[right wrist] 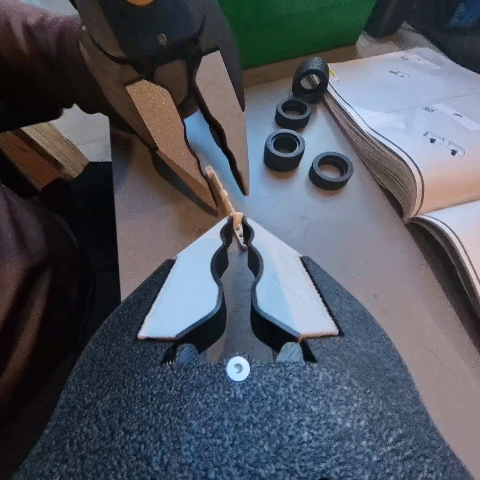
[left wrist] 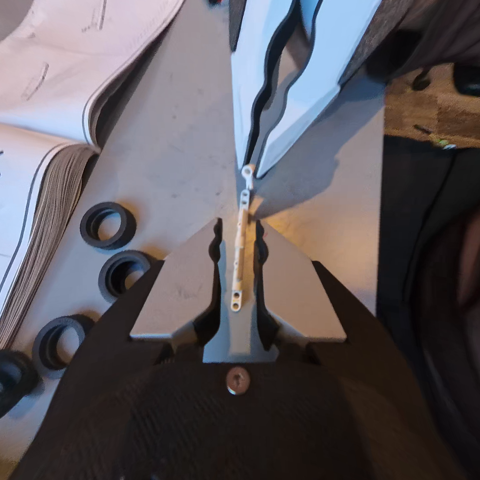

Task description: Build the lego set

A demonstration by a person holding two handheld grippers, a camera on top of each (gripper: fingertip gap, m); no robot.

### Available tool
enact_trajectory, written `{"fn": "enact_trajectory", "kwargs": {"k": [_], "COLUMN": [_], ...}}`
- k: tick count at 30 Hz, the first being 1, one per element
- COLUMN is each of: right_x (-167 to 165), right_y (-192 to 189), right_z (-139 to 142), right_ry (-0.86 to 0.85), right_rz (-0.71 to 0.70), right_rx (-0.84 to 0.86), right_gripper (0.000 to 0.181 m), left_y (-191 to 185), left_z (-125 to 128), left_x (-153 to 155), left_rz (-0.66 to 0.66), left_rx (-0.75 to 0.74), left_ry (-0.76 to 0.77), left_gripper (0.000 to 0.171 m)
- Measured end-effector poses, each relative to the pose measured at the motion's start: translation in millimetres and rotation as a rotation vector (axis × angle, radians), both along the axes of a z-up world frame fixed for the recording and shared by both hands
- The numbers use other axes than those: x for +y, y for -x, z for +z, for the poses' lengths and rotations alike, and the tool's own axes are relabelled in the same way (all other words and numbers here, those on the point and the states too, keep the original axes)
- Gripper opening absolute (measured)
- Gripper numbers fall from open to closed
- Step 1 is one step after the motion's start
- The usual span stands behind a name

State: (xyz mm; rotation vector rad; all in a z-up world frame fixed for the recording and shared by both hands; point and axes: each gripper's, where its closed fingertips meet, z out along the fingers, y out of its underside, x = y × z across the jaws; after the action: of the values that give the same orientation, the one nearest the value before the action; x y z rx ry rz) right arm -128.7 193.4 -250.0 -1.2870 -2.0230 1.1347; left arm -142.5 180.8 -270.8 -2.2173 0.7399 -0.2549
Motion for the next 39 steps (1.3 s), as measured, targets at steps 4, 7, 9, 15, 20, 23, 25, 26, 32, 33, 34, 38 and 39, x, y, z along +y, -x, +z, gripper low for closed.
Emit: {"fn": "enact_trajectory", "kwargs": {"k": [4, 7, 9, 15, 20, 23, 25, 26, 32, 33, 34, 38, 39], "right_x": [6.6, 4.6, 6.0, 6.5, 6.2, 7.1, 7.3, 7.1, 7.9, 7.6, 7.3, 6.8, 7.4], "right_y": [-1.4, 1.4, 2.5, 5.1, 5.4, 4.7, 4.6, 4.6, 2.6, 2.8, 3.1, 1.2, -0.3], "right_z": [-17.6, -27.5, -32.1, -28.0, -33.7, -33.5, -33.8, -34.1, -34.8, -34.7, -34.7, -36.2, -37.8], "right_ry": [-0.024, -0.055, -0.076, -0.108, -0.199, -0.285, -0.329, -0.352, -0.539, -0.555, -0.558, -0.449, -0.414], "right_rz": [-0.008, 0.003, 0.003, 0.014, 0.037, 0.050, 0.062, 0.070, 0.119, 0.124, 0.129, 0.154, 0.164], "right_rx": [-0.063, -0.095, -0.121, -0.132, -0.187, -0.214, -0.234, -0.244, -0.313, -0.329, -0.347, -0.471, -0.515], "right_gripper": [0.007, 0.007, 0.007, 0.007, 0.007, 0.007, 0.007, 0.007, 0.007, 0.007, 0.007, 0.007, 0.007], "left_y": [5.5, -0.1, -2.0, -2.2, -3.0, -3.1, -3.8, -4.3, -5.1, -5.1, -5.1, -5.1, -5.1], "left_z": [-19.4, -25.0, -25.5, -25.7, -25.1, -24.9, -24.9, -24.8, -25.0, -25.0, -25.0, -25.0, -25.1], "left_x": [-2.0, 1.5, 2.6, 7.8, 8.1, 8.2, 8.5, 9.0, 10.0, 10.1, 10.1, 10.3, 10.3], "left_rz": [-0.046, -0.108, -0.153, -0.231, -0.242, -0.241, -0.241, -0.239, -0.235, -0.235, -0.233, -0.233, -0.233], "left_rx": [0.029, 0.022, 0.008, -0.032, -0.111, -0.128, -0.131, -0.131, -0.116, -0.119, -0.122, -0.122, -0.118], "left_ry": [0.066, 0.089, 0.117, 0.128, 0.148, 0.149, 0.145, 0.143, 0.126, 0.128, 0.130, 0.130, 0.128], "left_gripper": [0.023, 0.015, 0.009, 0.005, 0.005, 0.005, 0.005, 0.005, 0.005, 0.005, 0.005, 0.005, 0.005]}}
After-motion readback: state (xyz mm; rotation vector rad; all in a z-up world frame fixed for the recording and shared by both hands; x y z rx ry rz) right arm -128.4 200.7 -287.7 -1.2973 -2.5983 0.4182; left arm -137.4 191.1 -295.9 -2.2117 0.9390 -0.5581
